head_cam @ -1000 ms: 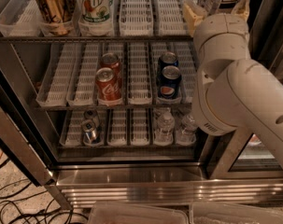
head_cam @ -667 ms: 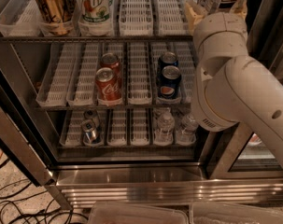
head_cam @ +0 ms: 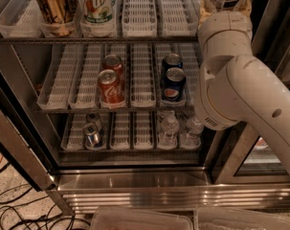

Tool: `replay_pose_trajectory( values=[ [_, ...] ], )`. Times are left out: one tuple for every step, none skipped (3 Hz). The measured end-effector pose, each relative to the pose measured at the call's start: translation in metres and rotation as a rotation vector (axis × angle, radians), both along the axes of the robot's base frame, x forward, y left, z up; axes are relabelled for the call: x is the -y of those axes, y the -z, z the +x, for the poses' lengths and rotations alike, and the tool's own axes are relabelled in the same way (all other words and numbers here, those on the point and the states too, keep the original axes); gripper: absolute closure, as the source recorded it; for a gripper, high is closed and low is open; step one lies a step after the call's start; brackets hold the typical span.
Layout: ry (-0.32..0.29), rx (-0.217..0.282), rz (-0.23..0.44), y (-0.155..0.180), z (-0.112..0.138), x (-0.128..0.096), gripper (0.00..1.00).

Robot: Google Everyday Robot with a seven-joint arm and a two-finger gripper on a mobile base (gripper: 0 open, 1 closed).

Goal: Pick blue plastic bottle from top shelf of fridge

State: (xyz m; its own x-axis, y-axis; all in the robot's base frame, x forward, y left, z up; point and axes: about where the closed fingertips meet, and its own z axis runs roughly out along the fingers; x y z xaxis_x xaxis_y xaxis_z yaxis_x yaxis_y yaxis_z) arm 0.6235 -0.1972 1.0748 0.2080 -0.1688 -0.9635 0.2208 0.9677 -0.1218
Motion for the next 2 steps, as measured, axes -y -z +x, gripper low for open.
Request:
replay_pose_trajectory(
  values=[
    [0.000, 0.000, 0.000, 0.0000, 0.0000, 0.0000, 0.74],
    [0.000, 0.000, 0.000, 0.0000, 0.0000, 0.0000, 0.96]
  ],
)
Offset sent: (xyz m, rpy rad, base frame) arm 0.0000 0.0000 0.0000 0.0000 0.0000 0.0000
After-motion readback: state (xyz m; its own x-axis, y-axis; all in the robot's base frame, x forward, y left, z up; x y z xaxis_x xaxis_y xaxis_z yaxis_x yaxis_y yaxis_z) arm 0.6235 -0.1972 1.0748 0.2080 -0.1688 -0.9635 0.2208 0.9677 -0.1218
